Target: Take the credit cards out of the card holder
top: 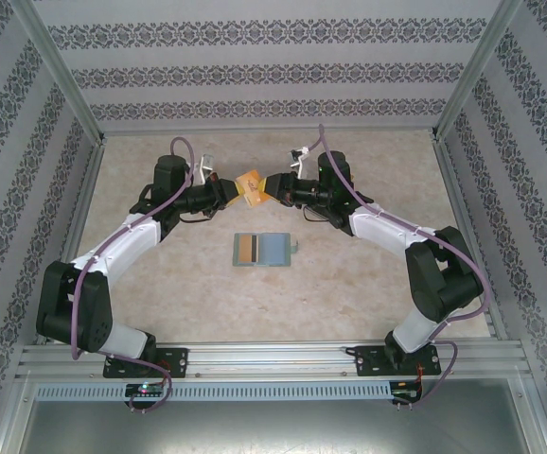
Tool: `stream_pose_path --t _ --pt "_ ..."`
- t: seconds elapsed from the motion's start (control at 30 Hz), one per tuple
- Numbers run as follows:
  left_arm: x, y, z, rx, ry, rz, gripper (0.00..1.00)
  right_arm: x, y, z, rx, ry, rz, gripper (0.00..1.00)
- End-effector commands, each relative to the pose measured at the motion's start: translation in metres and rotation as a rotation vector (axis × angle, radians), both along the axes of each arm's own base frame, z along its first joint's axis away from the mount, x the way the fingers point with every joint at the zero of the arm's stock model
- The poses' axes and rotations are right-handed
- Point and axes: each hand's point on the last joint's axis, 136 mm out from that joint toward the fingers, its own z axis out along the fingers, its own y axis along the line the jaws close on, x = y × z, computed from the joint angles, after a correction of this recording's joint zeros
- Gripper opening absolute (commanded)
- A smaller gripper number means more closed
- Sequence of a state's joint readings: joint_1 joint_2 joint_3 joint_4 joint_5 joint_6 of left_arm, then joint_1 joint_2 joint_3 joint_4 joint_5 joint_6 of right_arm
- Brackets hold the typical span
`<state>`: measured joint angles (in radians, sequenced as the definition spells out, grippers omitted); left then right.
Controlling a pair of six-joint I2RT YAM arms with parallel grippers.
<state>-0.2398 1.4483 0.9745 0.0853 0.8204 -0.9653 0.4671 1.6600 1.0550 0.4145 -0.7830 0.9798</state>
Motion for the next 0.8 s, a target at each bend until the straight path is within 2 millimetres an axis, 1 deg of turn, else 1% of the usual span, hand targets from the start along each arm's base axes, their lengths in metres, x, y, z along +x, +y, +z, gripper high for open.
stream_pose_path --t 0.0,0.03,0.1,0.13,0.17,0.2,0.27,0.37,0.47,0.57,0.63,0.7,0.77 --pt "-0.001 0.004 0.009 -0.02 -0.025 0.001 0.0 -0.003 0.004 0.0 -0.004 -0.05 0.033 0.12" --pt "0.0 0.007 0.007 -0.009 -0.017 0.007 0.0 -0.003 0.004 -0.002 -0.018 -0.056 0.032 0.1" --pt "-0.001 0.016 0.001 0.032 0.003 0.034 0.12 -0.002 0.0 -0.008 -0.06 -0.067 0.018 0.05" --pt "-0.001 0.022 -0.002 0.058 0.012 0.051 0.19 -0.001 -0.003 -0.012 -0.087 -0.075 0.008 0.02" --pt "-0.001 0.03 -0.007 0.093 0.026 0.073 0.29 0.0 -0.006 -0.017 -0.121 -0.085 -0.001 0.0" --pt "-0.003 0.038 -0.011 0.123 0.038 0.09 0.38 0.001 -0.009 -0.02 -0.154 -0.099 -0.011 0.0" --pt "-0.006 0.06 -0.019 0.22 0.067 0.144 0.53 0.005 -0.021 -0.027 -0.252 -0.142 -0.041 0.0" --pt "-0.016 0.097 -0.027 0.392 0.107 0.222 0.69 0.013 -0.042 -0.035 -0.419 -0.232 -0.089 0.0" --pt "-0.026 0.13 -0.029 0.517 0.126 0.283 0.81 0.023 -0.066 -0.034 -0.555 -0.321 -0.127 0.0" --pt "-0.034 0.154 -0.031 0.584 0.142 0.322 0.92 0.036 -0.089 -0.029 -0.645 -0.395 -0.162 0.0" --pt "-0.037 0.164 -0.033 0.618 0.143 0.335 0.97 0.046 -0.106 -0.024 -0.709 -0.435 -0.195 0.0" --pt "-0.038 0.172 -0.035 0.65 0.139 0.347 0.99 0.057 -0.124 -0.022 -0.78 -0.46 -0.223 0.0" --pt "-0.037 0.176 -0.035 0.659 0.141 0.357 0.99 0.067 -0.142 -0.026 -0.872 -0.472 -0.232 0.0"
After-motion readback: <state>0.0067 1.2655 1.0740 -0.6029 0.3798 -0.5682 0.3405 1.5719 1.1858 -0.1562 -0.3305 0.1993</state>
